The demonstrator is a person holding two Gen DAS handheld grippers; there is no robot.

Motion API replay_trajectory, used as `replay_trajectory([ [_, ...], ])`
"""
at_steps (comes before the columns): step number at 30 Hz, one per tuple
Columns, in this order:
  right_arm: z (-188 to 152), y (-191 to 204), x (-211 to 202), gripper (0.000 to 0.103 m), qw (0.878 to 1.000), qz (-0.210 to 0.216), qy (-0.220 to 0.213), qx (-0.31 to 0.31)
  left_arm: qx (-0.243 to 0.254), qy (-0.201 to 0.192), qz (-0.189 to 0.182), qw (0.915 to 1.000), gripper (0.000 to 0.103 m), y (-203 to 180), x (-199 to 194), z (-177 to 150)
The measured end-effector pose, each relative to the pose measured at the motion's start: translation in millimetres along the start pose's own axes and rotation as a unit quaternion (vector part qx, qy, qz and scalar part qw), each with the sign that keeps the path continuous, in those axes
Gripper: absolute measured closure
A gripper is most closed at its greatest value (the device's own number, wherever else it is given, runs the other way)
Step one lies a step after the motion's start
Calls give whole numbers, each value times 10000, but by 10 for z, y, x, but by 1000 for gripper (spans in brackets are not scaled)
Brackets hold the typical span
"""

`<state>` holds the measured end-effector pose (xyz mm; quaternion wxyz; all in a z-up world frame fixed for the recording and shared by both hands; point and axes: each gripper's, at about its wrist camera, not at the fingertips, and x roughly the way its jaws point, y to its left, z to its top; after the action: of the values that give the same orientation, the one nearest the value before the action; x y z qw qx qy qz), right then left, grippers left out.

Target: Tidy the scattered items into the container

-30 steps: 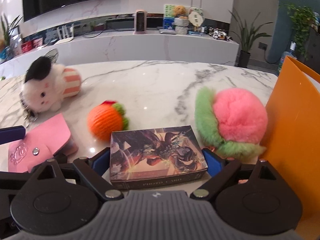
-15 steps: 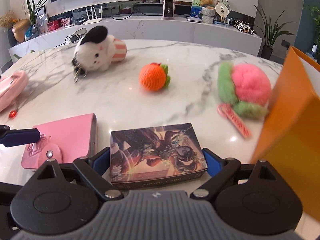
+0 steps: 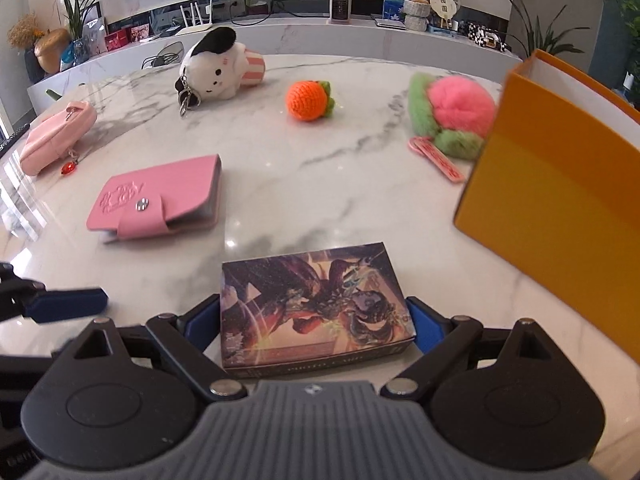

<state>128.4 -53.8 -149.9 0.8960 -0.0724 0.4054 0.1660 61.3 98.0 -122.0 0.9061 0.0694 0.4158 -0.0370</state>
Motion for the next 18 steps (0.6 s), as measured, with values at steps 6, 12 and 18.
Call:
replay_trajectory([
  [6, -63, -146, -114, 8, 9995, -127, 142, 255, 564, -305, 479, 9968, 24, -2, -132, 40],
  [12, -69, -215, -155, 4, 9990, -40, 90, 438, 1177, -152, 766, 9900, 20, 22, 55, 111],
  [18, -74, -151, -62, 7, 9998, -124, 63, 131, 670, -7, 562, 9962, 21, 242, 286, 146],
])
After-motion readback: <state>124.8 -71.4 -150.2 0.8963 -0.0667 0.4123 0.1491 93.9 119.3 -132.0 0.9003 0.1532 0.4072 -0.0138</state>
